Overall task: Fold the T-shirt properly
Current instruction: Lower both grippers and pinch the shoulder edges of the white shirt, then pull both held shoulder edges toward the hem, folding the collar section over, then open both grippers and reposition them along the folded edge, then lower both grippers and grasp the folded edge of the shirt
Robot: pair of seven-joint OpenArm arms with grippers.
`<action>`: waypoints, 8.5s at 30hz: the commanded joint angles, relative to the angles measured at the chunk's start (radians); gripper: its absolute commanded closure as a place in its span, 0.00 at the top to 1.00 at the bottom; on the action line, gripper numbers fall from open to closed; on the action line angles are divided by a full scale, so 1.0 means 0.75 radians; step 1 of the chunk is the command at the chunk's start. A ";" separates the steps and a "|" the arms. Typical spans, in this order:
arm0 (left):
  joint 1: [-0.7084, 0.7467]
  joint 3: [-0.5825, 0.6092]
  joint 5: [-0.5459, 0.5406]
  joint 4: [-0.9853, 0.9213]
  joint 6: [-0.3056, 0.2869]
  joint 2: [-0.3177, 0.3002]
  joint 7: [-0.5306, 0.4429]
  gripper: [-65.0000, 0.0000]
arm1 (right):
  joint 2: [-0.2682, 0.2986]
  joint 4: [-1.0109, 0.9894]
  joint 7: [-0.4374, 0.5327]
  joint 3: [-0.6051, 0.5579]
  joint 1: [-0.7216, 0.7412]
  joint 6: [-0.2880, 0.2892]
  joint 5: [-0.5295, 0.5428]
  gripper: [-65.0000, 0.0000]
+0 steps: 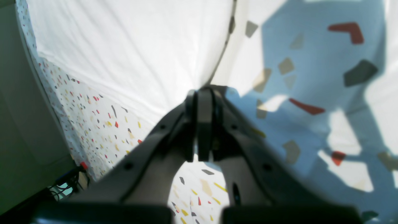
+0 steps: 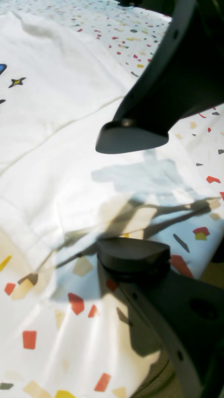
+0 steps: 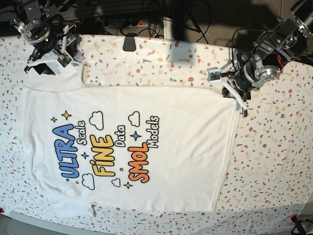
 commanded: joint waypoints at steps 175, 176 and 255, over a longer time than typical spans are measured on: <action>-0.600 -0.010 -0.175 -0.489 0.071 0.247 0.024 0.00 | 0.014 -0.491 -0.149 -0.434 1.255 -0.245 0.251 0.54; -0.599 -0.010 -0.175 -0.489 0.071 0.247 0.024 0.00 | 0.014 -0.491 -0.150 -0.434 1.255 -0.246 0.252 0.54; -0.411 -0.008 -0.347 -0.256 -0.168 0.244 0.154 0.36 | 0.298 -0.122 -0.378 -0.411 0.827 0.218 0.245 0.43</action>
